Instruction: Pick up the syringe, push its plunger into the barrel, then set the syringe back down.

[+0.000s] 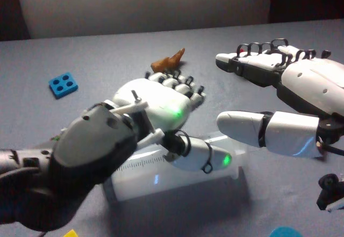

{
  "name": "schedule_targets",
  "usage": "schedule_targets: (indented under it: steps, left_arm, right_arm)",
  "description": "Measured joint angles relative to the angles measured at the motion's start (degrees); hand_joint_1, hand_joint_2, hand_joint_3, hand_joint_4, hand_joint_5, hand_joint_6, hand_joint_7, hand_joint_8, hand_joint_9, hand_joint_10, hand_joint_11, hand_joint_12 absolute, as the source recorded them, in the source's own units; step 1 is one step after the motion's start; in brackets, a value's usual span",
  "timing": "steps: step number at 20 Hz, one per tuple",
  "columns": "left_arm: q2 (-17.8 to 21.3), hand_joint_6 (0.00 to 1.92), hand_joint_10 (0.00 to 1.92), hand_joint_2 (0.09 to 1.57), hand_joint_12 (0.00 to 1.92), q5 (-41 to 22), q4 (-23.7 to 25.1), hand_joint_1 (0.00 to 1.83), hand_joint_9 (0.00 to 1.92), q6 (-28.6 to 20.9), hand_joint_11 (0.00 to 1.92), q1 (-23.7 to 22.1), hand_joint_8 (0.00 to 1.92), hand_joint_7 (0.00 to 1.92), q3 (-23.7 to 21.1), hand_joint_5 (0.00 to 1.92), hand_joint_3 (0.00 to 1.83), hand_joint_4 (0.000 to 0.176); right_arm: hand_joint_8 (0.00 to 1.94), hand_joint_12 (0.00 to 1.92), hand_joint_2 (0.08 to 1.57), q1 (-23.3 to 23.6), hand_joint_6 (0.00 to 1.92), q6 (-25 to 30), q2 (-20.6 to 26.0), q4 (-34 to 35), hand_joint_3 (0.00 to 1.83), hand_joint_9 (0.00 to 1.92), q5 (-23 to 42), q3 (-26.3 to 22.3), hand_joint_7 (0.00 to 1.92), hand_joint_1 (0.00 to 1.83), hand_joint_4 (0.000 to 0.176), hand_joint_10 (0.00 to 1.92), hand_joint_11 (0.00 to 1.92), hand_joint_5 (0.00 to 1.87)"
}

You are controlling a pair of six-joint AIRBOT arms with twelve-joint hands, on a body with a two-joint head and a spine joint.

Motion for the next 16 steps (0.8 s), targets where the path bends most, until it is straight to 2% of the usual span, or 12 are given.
schedule_targets:
  steps: [3, 9, 12, 13, 14, 16]
  left_arm:
    - [2.82, 0.0, 0.01, 1.03, 0.26, 0.37, 0.02, 0.0, 0.05, 0.11, 0.0, -0.9, 0.0, 0.09, -1.22, 0.13, 0.0, 0.0]
    - [7.39, 0.01, 0.01, 1.04, 0.41, 0.7, -0.22, 0.02, 0.1, 0.07, 0.0, -2.34, 0.01, 0.13, -3.89, 0.15, 0.0, 0.0]
    - [9.86, 0.01, 0.02, 1.04, 0.65, 0.11, -1.62, 0.03, 0.22, 0.09, 0.0, -2.86, 0.02, 0.25, -5.77, 0.23, 0.0, 0.0]
    - [10.56, 0.01, 0.03, 1.05, 0.78, -0.31, -2.47, 0.07, 0.29, 0.15, 0.0, -3.02, 0.02, 0.32, -6.47, 0.27, 0.0, 0.0]
    - [11.41, 0.01, 0.02, 1.05, 0.92, -1.01, -3.17, 0.08, 0.36, 0.07, 0.0, -3.15, 0.01, 0.38, -7.32, 0.34, 0.0, 0.0]
    - [12.46, 0.01, 0.03, 1.09, 1.02, -2.54, -4.81, 0.1, 0.5, 0.07, 0.09, -3.61, 0.01, 0.53, -8.37, 0.48, 0.0, 0.0]
  right_arm:
    - [0.0, 0.78, 1.11, 0.0, 0.0, -0.52, -0.09, 0.0, 0.0, 0.24, 0.07, 0.0, 0.25, 0.13, 0.0, 0.0, 0.0, 0.24]
    - [0.01, 0.95, 1.1, 0.0, 0.01, -0.94, -0.11, -0.04, 0.0, 0.29, 0.57, 0.0, 0.29, 0.14, 0.0, 0.01, 0.0, 0.3]
    - [0.01, 0.99, 1.1, 0.0, 0.01, -1.09, -0.42, -0.07, 0.0, 0.33, 0.72, 0.0, 0.34, 0.18, 0.0, 0.01, 0.0, 0.34]
    - [0.01, 1.01, 1.11, 0.0, 0.01, -1.11, -0.46, -0.11, 0.0, 0.36, 0.76, 0.0, 0.37, 0.15, 0.0, 0.01, 0.0, 0.37]
    - [0.01, 1.07, 1.09, 0.0, 0.01, -1.16, -0.46, -0.07, 0.0, 0.42, 0.83, 0.0, 0.43, 0.19, 0.0, 0.02, 0.01, 0.44]
    - [0.01, 1.13, 1.11, 0.0, 0.01, -1.33, -0.46, -0.09, 0.0, 0.6, 0.98, 0.0, 0.62, 0.21, 0.0, 0.03, 0.14, 0.59]
